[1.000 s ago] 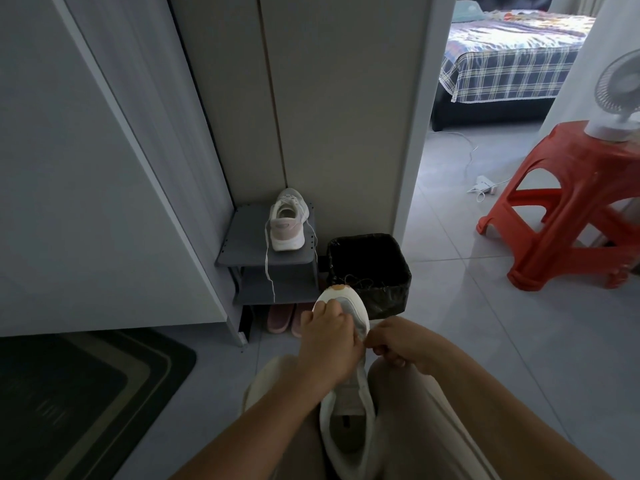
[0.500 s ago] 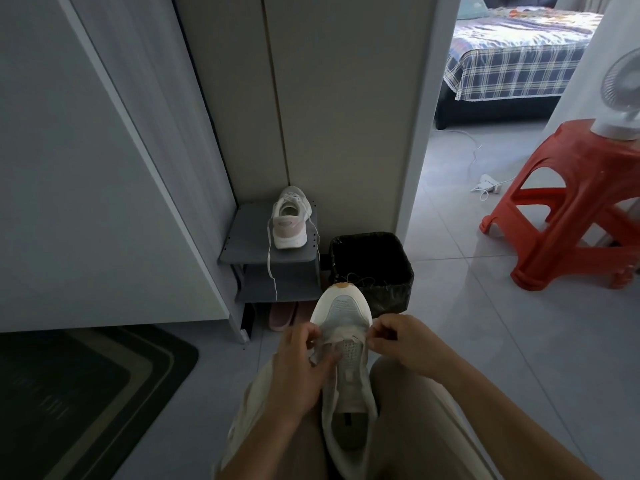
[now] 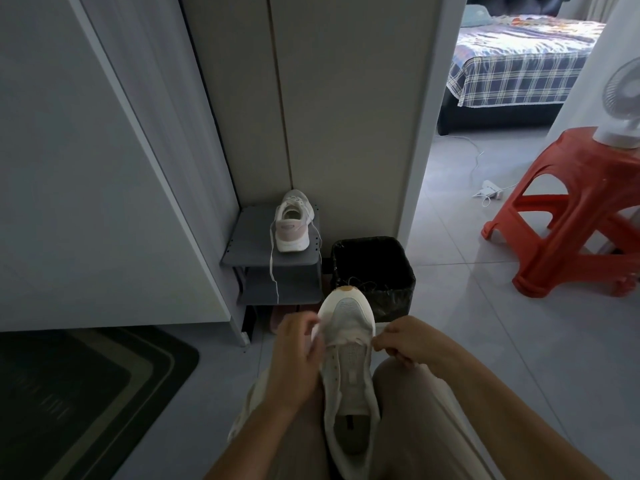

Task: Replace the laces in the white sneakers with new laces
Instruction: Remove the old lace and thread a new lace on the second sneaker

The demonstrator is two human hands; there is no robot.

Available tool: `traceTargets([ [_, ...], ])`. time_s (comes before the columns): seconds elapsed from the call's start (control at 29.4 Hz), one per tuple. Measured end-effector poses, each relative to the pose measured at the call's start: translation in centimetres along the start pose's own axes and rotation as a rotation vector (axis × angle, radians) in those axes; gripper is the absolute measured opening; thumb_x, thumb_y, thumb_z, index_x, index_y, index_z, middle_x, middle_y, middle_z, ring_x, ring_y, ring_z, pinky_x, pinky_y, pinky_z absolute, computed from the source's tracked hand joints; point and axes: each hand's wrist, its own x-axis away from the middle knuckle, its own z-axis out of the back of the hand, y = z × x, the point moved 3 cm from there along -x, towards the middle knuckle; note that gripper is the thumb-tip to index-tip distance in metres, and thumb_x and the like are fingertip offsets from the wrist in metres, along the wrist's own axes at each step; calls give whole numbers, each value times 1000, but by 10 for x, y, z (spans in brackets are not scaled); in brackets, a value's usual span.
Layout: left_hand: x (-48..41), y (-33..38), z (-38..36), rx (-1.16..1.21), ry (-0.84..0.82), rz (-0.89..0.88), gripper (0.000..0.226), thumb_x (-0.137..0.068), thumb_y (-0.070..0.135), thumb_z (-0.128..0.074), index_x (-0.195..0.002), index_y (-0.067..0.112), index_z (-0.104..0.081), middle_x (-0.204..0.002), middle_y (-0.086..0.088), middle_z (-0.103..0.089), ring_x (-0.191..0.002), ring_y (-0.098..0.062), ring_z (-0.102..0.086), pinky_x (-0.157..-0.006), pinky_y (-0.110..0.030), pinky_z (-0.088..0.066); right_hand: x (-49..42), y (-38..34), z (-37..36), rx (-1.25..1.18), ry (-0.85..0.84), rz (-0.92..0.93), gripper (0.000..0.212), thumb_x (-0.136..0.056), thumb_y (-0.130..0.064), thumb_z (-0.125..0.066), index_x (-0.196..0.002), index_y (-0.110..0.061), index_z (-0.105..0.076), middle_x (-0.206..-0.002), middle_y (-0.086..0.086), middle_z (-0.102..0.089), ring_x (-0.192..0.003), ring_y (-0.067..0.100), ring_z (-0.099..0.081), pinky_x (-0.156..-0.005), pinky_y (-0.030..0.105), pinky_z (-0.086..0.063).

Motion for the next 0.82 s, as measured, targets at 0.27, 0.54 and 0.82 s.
traceTargets([
  [0.27,9,-28,8,69,-317,195,23,-85,13,-64,-86,32,-52,-93,11,-54,-87,-6,-55,-74,-11,-42,0,10,19,171,71,176,16,-84,-22,-65,-83,-7,-71,-67,-4,-66,-61,4,-58,-66,16,-46],
  [0.54,4,-11,3,-92,-225,-46,2,-78,21,-54,-76,21,-55,-81,17,-48,-79,-1,-49,-71,-17,-40,-7,23,22,217,114,165,14,-86,-23,-63,-78,-12,-68,-67,-6,-68,-61,3,-61,-70,20,-50],
  [0.82,11,22,32,70,-200,41,26,-86,7,-60,-78,28,-47,-72,10,-55,-75,-3,-53,-66,-12,-42,45,-26,-19,101,274,379,12,-92,-19,-54,-86,-23,-63,-73,-15,-60,-65,2,-59,-61,7,-44],
])
